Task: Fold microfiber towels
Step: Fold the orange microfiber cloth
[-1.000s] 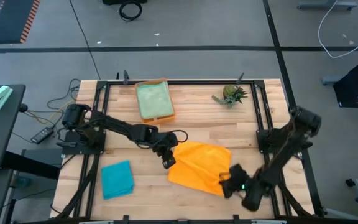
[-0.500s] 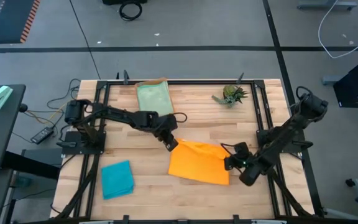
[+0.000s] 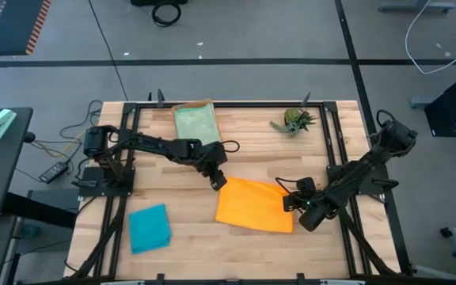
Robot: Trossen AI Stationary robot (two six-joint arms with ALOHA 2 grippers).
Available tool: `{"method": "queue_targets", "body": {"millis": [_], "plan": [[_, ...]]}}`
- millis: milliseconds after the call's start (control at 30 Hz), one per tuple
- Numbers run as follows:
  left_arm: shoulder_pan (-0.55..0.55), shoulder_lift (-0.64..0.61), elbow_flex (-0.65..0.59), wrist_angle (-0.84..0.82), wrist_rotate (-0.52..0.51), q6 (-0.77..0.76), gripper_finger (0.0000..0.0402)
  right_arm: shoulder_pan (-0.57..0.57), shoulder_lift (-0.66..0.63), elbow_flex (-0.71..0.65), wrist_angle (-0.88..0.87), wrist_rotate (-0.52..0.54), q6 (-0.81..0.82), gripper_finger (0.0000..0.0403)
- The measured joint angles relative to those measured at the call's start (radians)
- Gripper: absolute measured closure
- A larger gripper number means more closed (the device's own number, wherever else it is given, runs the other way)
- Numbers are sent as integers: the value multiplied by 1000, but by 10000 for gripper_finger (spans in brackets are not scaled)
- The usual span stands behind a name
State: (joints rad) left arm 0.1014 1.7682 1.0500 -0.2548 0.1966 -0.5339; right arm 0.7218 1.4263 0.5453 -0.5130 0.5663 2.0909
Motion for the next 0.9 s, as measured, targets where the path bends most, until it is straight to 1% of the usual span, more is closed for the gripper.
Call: {"method": "queue_targets", "body": {"millis": [100,200,267,367,433,500,567,700,733,900], "plan": [[15,-10,0,-6,7,-7,263,-4,14,0,11,3,-4,400],[12,-31,0,-9,14,-8,239,4,17,4,11,55,-12,400],[-7,-42,0,-8,16,-2,231,8,17,12,5,78,-12,400],[-61,-43,0,3,18,24,233,7,17,17,-2,84,-16,400],[-114,-33,0,27,17,45,246,7,17,17,-7,86,-16,400],[-174,-7,1,41,17,64,269,7,17,17,-16,88,-16,400],[-227,19,-2,63,7,68,301,7,17,17,-17,90,-16,400],[-298,68,1,177,-25,41,379,7,17,17,-22,91,-16,400],[-309,83,1,191,-30,32,390,7,17,17,-23,91,-15,400],[-347,155,0,185,-58,-33,386,7,17,17,-30,90,-3,400]]}}
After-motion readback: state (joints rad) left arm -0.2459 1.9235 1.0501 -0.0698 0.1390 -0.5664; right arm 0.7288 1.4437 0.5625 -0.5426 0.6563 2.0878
